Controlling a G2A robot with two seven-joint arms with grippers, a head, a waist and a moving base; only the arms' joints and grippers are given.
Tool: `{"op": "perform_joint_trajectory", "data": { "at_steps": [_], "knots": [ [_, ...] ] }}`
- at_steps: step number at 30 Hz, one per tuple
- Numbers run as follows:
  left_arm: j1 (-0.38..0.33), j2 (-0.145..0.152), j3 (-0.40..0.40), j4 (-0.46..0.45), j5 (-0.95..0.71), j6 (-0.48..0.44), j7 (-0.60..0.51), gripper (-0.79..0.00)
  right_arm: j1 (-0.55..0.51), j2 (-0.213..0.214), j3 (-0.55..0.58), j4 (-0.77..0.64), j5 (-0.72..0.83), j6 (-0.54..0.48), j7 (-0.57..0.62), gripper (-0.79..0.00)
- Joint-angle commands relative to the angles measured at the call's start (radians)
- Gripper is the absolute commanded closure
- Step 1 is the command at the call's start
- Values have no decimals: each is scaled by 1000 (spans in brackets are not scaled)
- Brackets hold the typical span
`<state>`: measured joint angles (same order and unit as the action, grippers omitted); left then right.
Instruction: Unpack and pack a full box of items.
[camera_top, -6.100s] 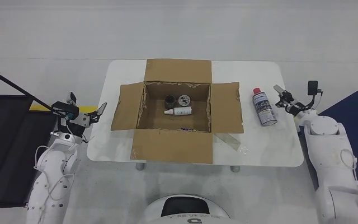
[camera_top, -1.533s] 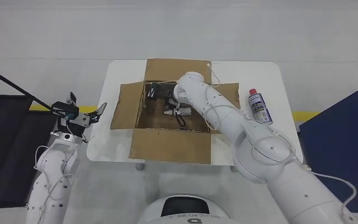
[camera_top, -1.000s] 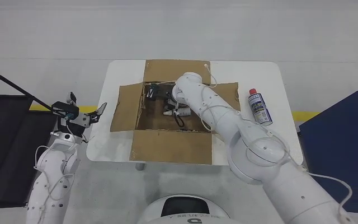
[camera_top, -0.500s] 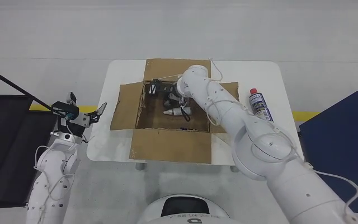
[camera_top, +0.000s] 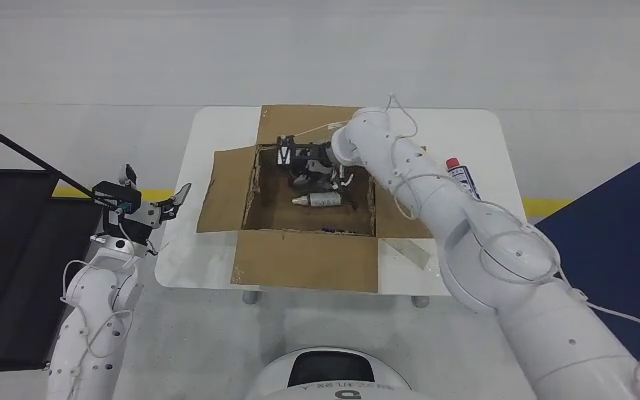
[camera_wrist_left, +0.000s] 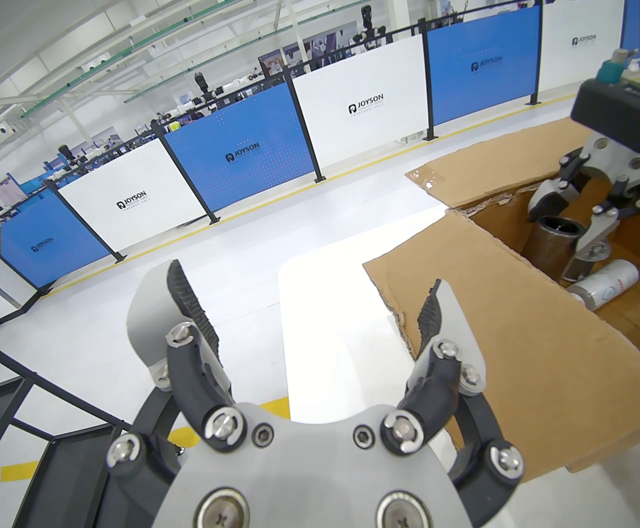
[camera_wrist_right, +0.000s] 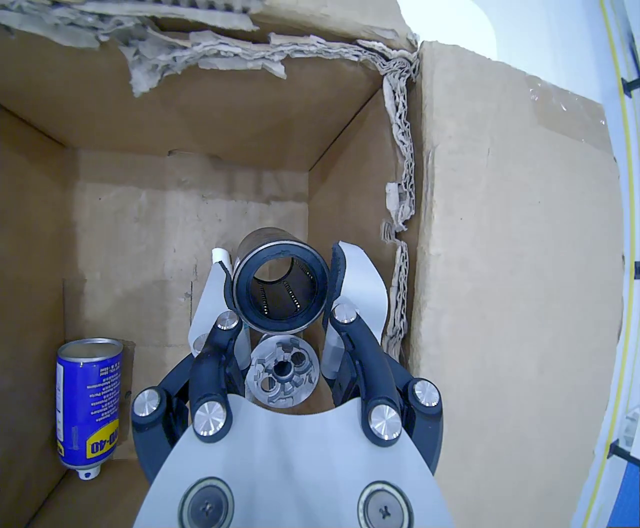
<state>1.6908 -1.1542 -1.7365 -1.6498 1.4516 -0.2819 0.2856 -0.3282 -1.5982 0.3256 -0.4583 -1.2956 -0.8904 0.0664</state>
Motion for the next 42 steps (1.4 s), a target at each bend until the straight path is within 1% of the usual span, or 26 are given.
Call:
{"op": "perform_joint_trajectory", "data": {
  "at_steps": [1, 7, 10, 13, 17, 21, 27, 32, 37, 39, 42],
  "knots": [
    [0, 0, 0, 0, 0, 0, 0, -785, -5, 27, 8, -32, -20, -29, -21, 0],
    [0, 0, 0, 0, 0, 0, 0, -785, -44, 123, 49, -185, -79, -120, -23, 0],
    [0, 0, 0, 0, 0, 0, 0, -785, -82, 175, 72, -290, -96, -122, -15, 0],
    [0, 0, 0, 0, 0, 0, 0, -785, -120, 229, 91, -386, -99, -122, 24, 0],
    [0, 0, 0, 0, 0, 0, 0, -785, -171, 292, 125, -481, -65, -122, 143, 0],
    [0, 0, 0, 0, 0, 0, 0, -785, -218, 331, 165, -562, 0, -121, 307, 0],
    [0, 0, 0, 0, 0, 0, 0, -785, -276, 357, 215, -676, 107, -57, 520, 0],
    [0, 0, 0, 0, 0, 0, 0, -785, -297, 360, 233, -743, 189, 8, 642, 0],
    [0, 0, 0, 0, 0, 0, 0, -785, -286, 335, 223, -744, 264, 140, 733, 0],
    [0, 0, 0, 0, 0, 0, 0, -785, -275, 321, 205, -730, 278, 162, 758, 0],
    [0, 0, 0, 0, 0, 0, 0, -785, -257, 300, 175, -699, 295, 161, 790, 0]
  ]
}}
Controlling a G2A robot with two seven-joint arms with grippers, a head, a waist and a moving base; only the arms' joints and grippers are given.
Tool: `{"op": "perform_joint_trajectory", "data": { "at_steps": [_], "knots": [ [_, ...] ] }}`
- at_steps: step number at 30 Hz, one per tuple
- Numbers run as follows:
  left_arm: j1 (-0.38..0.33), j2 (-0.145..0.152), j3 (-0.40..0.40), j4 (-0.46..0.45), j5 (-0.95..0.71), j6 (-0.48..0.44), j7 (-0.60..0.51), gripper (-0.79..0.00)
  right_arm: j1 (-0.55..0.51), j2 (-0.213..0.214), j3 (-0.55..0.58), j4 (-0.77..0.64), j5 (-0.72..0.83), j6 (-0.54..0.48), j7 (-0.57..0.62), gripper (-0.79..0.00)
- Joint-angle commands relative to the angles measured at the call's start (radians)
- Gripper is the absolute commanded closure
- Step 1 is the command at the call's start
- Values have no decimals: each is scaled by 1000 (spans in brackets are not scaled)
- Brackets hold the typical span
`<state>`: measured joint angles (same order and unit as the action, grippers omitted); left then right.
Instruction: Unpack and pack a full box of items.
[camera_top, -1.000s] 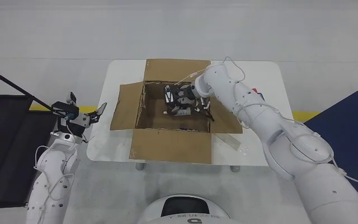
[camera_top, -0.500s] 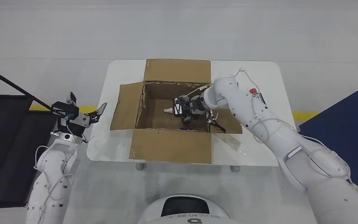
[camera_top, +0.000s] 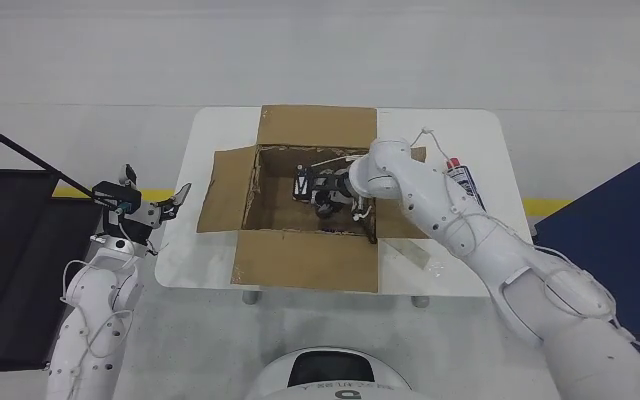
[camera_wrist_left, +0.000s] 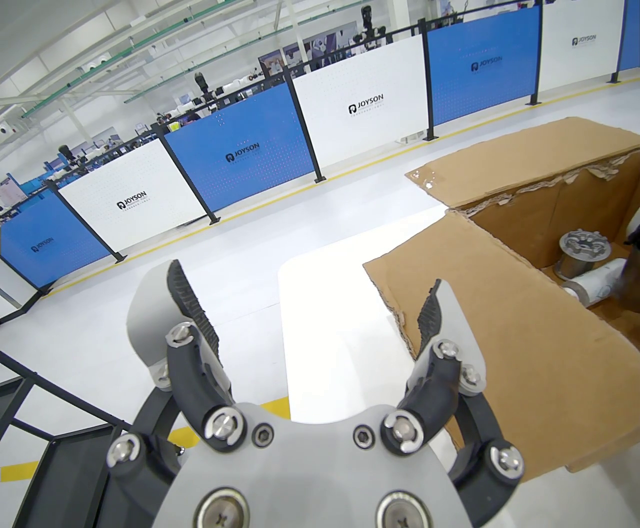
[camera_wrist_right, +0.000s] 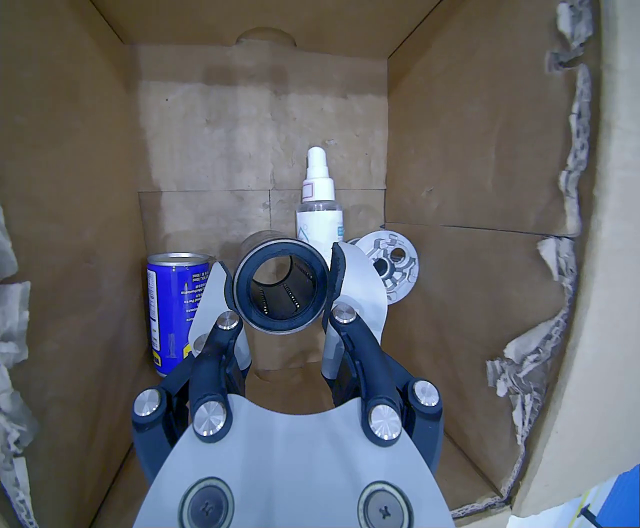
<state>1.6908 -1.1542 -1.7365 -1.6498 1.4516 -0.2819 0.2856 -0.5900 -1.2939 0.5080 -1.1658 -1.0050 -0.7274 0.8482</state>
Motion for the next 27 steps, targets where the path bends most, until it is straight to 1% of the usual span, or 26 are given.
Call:
{"op": "perform_joint_trajectory", "data": {
  "at_steps": [1, 4, 6, 8, 9, 12, 14, 15, 17, 20, 27],
  "knots": [
    [0, 0, 0, 0, 0, 0, 0, -785, 11, -12, -17, 19, 11, -4, 19, -9],
    [0, 0, 0, 0, 0, 0, 0, -785, 28, -33, -38, 48, 36, -12, 28, -15],
    [0, 0, 0, 0, 0, 0, 0, -785, 38, -48, -51, 67, 42, 2, 38, -25],
    [0, 0, 0, 0, 0, 0, 0, -785, 47, -61, -62, 85, 49, 21, 47, -58],
    [0, 0, 0, 0, 0, 0, 0, -785, 57, -66, -62, 132, 40, 29, 38, -86],
    [0, 0, 0, 0, 0, 0, 0, -785, 76, -90, -75, 215, 23, 61, -3, -120],
    [0, 0, 0, 0, 0, 0, 0, -785, 82, -102, -82, 239, 25, 64, -9, -139],
    [0, 0, 0, 0, 0, 0, 0, -785, 86, -108, -86, 253, 29, 60, -9, -163],
    [0, 0, 0, 0, 0, 0, 0, -785, 93, -120, -95, 275, 33, 45, -3, -256],
    [0, 0, 0, 0, 0, 0, 0, -785, 100, -136, -106, 299, 37, 38, 7, -323],
    [0, 0, 0, 0, 0, 0, 0, -785, 114, -153, -102, 325, 44, 2, -32, -332]
  ]
}}
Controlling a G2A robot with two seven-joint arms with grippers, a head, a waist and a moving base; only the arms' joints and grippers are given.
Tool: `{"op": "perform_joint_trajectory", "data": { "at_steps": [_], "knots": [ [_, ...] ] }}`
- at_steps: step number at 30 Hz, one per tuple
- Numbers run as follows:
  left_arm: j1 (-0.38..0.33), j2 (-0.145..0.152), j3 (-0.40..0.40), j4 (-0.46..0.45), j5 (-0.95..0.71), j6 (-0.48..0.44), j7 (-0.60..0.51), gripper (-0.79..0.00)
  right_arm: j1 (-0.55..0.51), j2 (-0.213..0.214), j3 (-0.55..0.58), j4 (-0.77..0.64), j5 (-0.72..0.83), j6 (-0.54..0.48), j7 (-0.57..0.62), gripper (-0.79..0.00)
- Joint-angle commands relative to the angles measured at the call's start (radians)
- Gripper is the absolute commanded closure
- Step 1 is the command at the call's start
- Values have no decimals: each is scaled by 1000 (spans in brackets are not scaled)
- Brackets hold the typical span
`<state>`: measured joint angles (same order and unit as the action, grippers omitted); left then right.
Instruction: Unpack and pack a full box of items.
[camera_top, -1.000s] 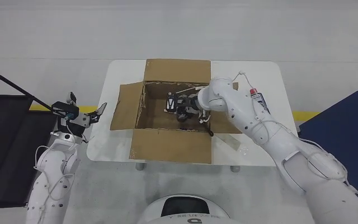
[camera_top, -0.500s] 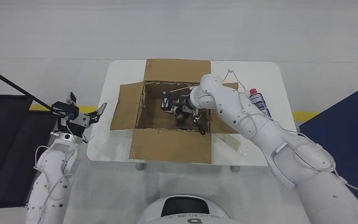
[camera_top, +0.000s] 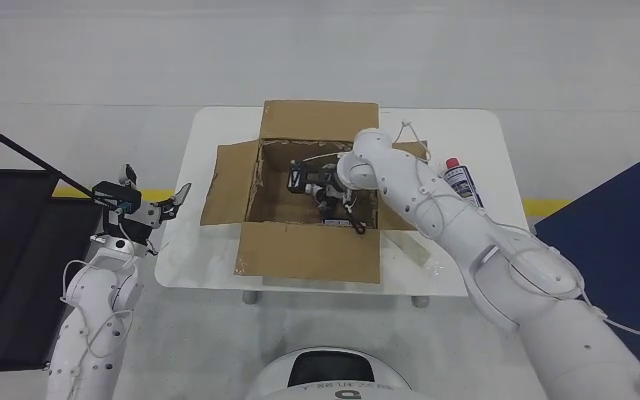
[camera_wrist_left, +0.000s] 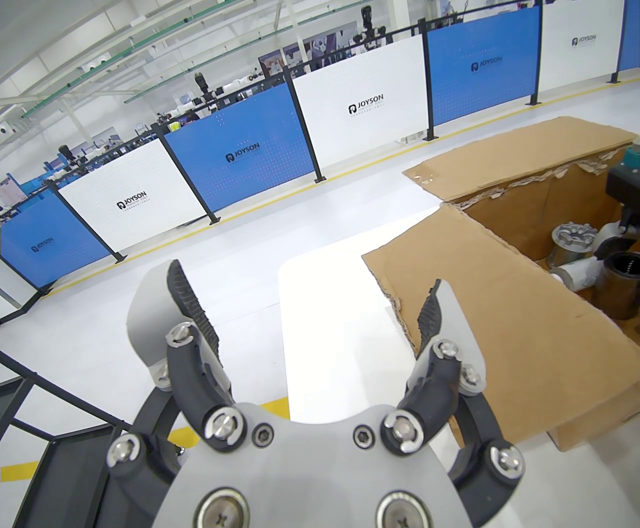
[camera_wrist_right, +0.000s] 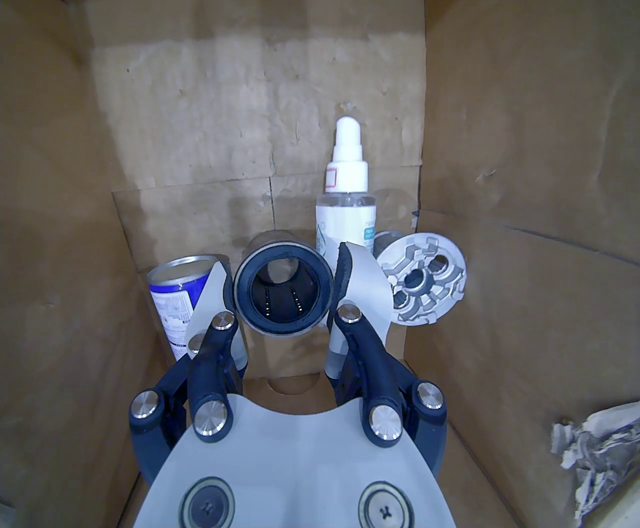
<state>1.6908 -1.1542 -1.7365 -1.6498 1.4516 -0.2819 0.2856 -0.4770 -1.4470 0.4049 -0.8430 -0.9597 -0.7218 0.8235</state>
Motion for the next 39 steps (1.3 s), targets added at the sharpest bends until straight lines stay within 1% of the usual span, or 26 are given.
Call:
{"op": "perform_joint_trajectory", "data": {
  "at_steps": [1, 5, 11, 14, 19, 24, 27, 31, 36, 39],
  "knots": [
    [0, 0, 0, 0, 0, 0, 0, -785, 3, -1, 4, 6, -3, -11, -17, -326],
    [0, 0, 0, 0, 0, 0, 0, -785, 11, 2, 20, 18, -6, -34, -47, -305],
    [0, 0, 0, 0, 0, 0, 0, -785, 12, 10, 43, 21, -11, -46, -60, -268],
    [0, 0, 0, 0, 0, 0, 0, -785, 13, 16, 56, 17, -13, -48, -55, -268],
    [0, 0, 0, 0, 0, 0, 0, -785, 12, 30, 81, 0, -8, -90, -57, -277],
    [0, 0, 0, 0, 0, 0, 0, -785, -1, 45, 102, -32, -19, -87, -51, -286],
    [0, 0, 0, 0, 0, 0, 0, -785, -12, 50, 105, -49, -26, -83, -27, -296],
    [0, 0, 0, 0, 0, 0, 0, -785, -19, 47, 102, -53, -19, -63, 4, -289],
    [0, 0, 0, 0, 0, 0, 0, -785, -16, 29, 87, -38, -19, -19, 29, -283],
    [0, 0, 0, 0, 0, 0, 0, -785, -11, 16, 73, -16, -15, -14, 42, -277]
  ]
}}
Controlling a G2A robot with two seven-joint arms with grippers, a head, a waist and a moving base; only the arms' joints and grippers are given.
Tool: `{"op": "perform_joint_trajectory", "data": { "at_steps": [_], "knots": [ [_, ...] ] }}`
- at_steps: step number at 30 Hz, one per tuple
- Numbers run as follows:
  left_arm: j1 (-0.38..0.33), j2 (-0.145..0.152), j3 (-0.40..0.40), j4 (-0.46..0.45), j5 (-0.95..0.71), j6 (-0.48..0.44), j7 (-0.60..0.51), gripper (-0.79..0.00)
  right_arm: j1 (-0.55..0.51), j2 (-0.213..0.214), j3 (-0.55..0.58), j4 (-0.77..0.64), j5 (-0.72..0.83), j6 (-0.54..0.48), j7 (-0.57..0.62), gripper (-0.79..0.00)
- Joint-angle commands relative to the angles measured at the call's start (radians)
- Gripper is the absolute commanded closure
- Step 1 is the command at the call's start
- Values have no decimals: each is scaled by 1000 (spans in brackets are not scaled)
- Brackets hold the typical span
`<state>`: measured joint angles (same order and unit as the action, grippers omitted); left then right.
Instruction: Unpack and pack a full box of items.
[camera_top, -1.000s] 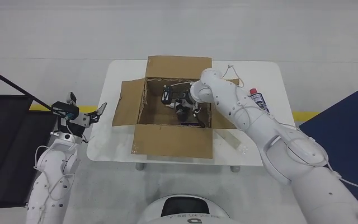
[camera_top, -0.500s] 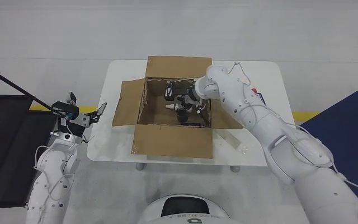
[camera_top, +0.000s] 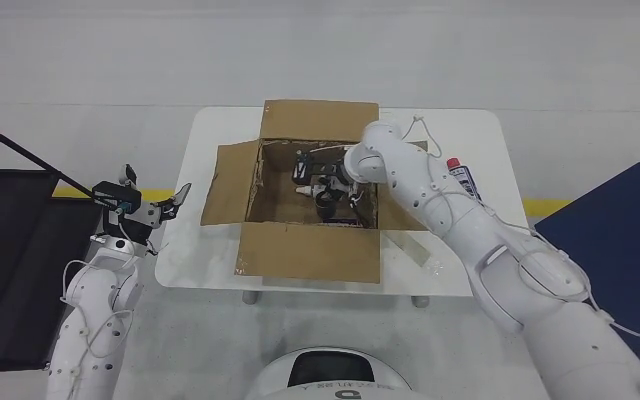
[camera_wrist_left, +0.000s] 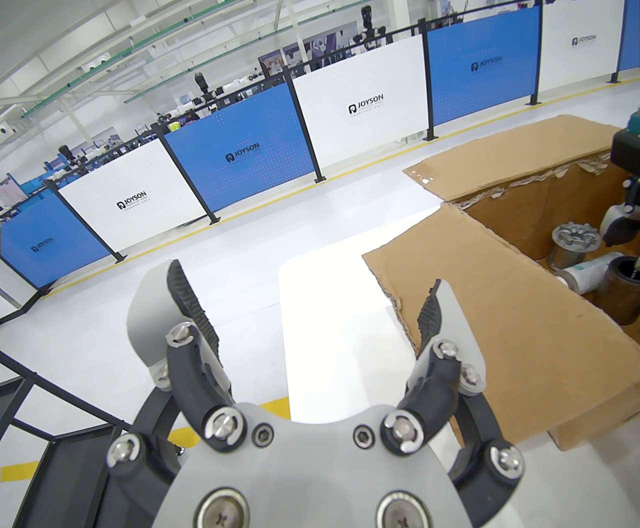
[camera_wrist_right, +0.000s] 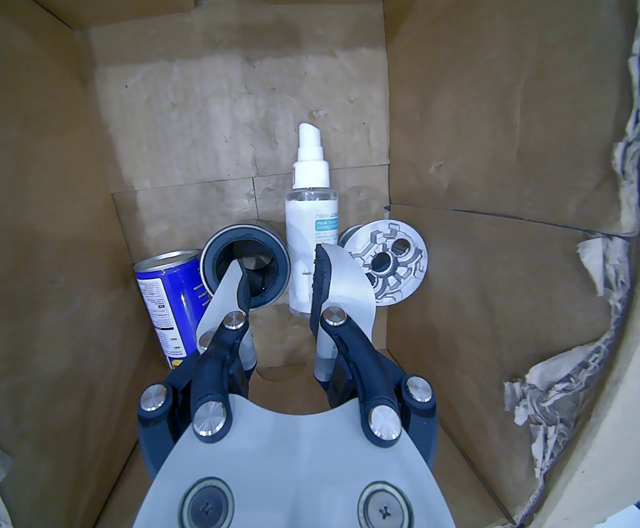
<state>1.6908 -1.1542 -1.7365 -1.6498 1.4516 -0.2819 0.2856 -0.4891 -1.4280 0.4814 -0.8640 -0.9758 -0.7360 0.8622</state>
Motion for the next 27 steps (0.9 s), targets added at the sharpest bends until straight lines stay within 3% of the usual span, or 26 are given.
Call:
{"op": "perform_joint_trajectory", "data": {
  "at_steps": [1, 27],
  "knots": [
    [0, 0, 0, 0, 0, 0, 0, -785, 3, -8, -8, 12, 4, -4, 7, -280],
    [0, 0, 0, 0, 0, 0, 0, -785, 70, -160, -107, 252, 19, 16, 45, -237]
  ]
}}
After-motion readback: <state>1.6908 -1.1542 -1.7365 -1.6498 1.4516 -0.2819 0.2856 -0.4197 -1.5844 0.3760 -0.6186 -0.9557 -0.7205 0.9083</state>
